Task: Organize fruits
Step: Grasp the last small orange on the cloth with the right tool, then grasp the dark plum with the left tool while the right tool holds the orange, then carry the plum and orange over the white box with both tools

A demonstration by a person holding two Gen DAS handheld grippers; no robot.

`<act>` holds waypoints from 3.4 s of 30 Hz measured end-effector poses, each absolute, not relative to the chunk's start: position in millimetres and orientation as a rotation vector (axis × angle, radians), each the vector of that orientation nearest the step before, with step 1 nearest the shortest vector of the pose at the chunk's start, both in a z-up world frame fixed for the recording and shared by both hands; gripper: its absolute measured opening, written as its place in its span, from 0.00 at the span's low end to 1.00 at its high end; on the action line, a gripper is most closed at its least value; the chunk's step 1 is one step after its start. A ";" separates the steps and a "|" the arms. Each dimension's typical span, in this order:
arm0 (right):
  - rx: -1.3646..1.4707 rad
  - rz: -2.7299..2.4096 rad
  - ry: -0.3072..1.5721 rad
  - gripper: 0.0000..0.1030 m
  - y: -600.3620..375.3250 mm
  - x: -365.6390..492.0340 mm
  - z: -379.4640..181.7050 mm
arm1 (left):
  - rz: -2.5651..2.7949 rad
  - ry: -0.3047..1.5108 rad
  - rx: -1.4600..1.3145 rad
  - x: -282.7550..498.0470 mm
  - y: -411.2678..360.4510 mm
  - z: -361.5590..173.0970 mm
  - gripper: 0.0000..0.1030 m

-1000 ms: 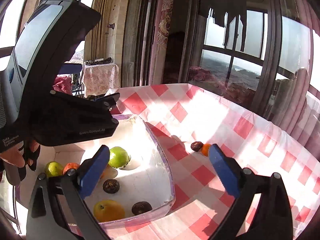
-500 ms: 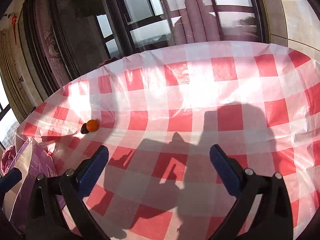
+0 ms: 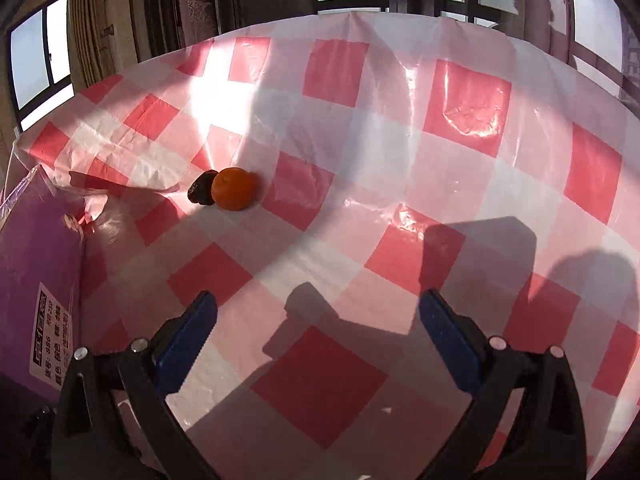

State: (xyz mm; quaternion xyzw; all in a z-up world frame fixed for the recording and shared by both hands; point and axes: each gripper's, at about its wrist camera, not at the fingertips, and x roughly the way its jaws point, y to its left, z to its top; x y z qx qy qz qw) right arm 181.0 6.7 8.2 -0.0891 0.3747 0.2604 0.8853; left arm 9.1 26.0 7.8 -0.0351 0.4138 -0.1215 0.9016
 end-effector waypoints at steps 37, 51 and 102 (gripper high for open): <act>0.043 0.231 0.804 0.40 -166.3 155.9 4.1 | -0.127 0.953 -0.112 41.2 24.6 9.7 0.96; 0.363 0.278 0.797 0.40 -225.5 152.8 -4.7 | 0.643 0.893 -0.466 221.8 165.9 14.8 0.75; 0.252 0.624 0.645 0.40 -75.7 40.8 102.5 | 0.262 0.656 -0.073 -70.1 111.7 161.8 0.34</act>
